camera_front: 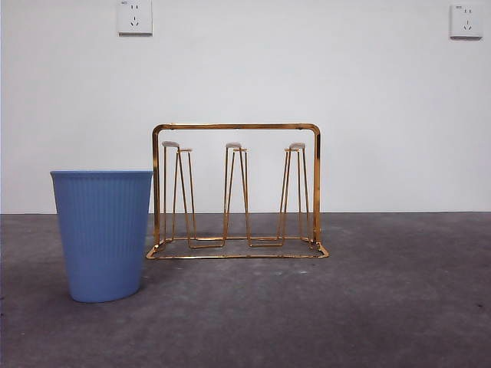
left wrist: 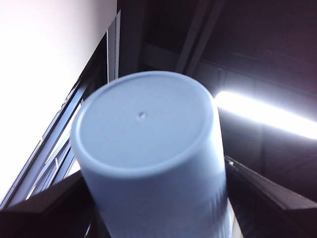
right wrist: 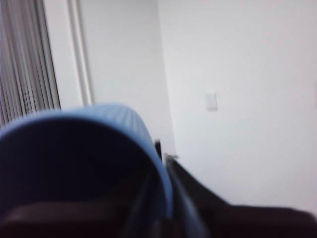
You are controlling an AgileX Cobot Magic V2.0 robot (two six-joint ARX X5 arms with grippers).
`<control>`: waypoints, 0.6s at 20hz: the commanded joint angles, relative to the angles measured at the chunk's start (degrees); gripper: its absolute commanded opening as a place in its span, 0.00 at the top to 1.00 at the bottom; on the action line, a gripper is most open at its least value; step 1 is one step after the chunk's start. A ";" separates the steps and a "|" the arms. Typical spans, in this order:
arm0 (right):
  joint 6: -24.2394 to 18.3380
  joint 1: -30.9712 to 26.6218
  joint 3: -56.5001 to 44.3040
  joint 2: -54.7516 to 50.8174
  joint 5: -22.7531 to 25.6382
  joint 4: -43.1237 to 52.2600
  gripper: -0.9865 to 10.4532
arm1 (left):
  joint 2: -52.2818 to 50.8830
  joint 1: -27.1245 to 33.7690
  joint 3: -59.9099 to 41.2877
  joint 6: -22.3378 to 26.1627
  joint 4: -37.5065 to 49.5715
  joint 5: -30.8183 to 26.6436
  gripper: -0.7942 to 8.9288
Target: Pick up cup 1,put cup 1 in the cup rack,pick up cup 2,put cup 2 in the cup rack
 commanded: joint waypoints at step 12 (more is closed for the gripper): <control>-8.83 -0.04 -0.35 -13.05 8.15 -20.00 0.72 | -0.57 -0.02 0.33 1.07 -0.24 1.84 0.93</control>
